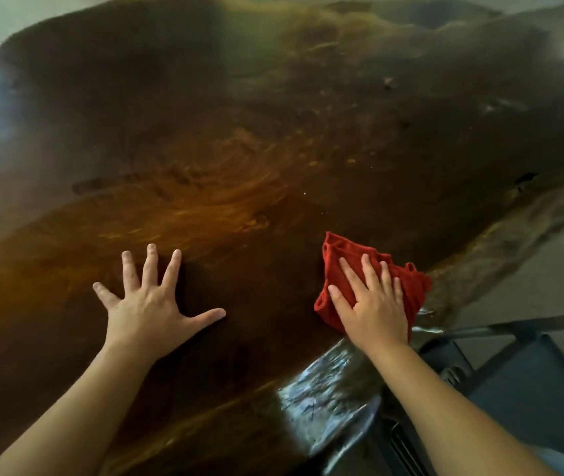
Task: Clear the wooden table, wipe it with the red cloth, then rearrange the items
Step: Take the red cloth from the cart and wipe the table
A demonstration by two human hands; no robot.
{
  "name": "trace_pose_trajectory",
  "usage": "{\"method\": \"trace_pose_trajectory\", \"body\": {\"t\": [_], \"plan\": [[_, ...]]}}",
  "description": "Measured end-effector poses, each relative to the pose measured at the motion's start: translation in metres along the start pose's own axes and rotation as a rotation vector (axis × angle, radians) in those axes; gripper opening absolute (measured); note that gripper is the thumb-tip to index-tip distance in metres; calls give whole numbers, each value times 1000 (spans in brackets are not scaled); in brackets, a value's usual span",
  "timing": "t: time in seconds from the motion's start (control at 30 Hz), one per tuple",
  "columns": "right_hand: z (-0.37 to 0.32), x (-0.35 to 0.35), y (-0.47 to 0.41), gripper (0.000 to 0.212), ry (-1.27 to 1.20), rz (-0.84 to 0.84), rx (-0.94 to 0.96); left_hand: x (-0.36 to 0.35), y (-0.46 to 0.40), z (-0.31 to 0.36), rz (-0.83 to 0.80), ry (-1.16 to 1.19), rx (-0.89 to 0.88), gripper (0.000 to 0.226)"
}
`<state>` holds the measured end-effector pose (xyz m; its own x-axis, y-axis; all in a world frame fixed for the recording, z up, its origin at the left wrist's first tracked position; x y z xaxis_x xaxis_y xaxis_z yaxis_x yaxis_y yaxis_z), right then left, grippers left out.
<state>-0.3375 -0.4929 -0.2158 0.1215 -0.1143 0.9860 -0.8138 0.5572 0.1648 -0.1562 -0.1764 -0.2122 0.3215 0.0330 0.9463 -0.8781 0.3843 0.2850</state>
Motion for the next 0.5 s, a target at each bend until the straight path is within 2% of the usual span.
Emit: {"method": "trace_pose_trajectory", "body": {"t": [0.27, 0.5], "plan": [[-1, 2, -27, 68, 24, -2, -66, -10, -8, 0, 51, 19, -19, 129], [-108, 9, -60, 67, 9, -13, 181, -7, 3, -27, 40, 23, 41, 129]]}}
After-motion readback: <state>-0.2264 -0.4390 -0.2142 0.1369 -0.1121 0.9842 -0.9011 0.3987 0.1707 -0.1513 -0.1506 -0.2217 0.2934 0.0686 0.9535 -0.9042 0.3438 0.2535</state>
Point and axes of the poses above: each hand's wrist, its own y-axis away from the middle knuckle, its own x-axis out of the back of the hand, z = x × y, the point moved 4 cm from there along -y, towards the middle knuckle, and after that the axes turned 6 degrees about y, right-handed, at the moved point
